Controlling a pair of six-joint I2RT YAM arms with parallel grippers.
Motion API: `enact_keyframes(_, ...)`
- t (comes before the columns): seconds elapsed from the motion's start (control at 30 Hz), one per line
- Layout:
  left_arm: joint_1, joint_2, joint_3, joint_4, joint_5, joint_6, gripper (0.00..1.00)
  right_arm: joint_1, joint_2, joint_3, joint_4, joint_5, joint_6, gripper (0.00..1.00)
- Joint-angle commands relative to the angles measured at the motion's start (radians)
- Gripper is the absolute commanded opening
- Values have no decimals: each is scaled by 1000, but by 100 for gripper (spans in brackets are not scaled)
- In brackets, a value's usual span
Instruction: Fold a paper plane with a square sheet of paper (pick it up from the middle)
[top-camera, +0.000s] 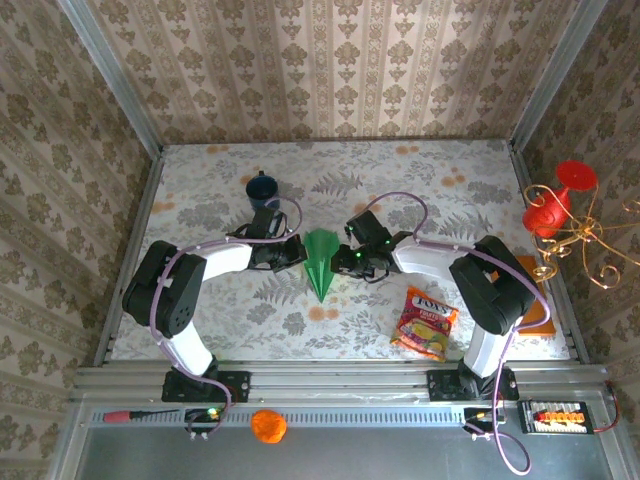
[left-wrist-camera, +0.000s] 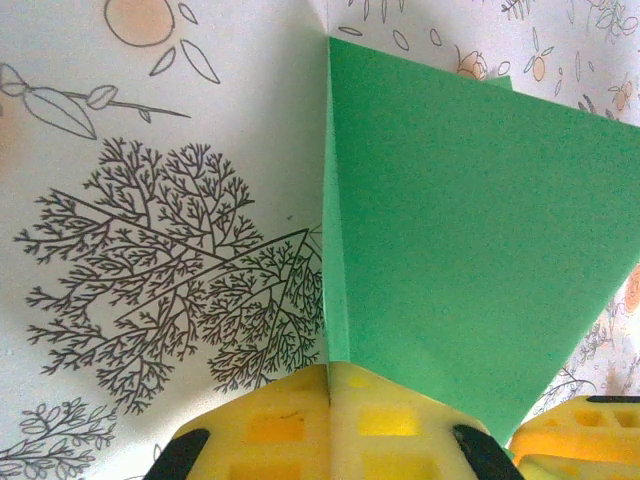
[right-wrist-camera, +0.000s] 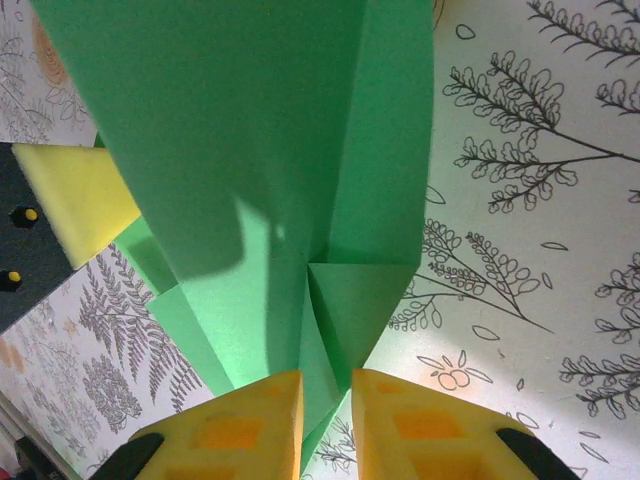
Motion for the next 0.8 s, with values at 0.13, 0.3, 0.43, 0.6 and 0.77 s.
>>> enact_keyframes(0.13, -8, -8, 23, -17, -6, 20, 0, 7, 25, 26, -3, -35, -1, 19)
enact_keyframes(0.3, -9, -8, 23, -15, -6, 18, 0, 10, 24, 28, 2, -48, 0, 15)
enact_keyframes(0.43, -9, -10, 23, -16, -6, 17, 0, 17, 23, 36, -12, -44, -7, 15)
enact_keyframes(0.6, -9, -13, 24, -12, -2, 12, 0, 25, 38, 47, -15, -50, -12, 17)
enact_keyframes(0.77, -11, -21, 21, -13, 5, 4, 0, 47, 61, 80, -52, -33, -32, 24)
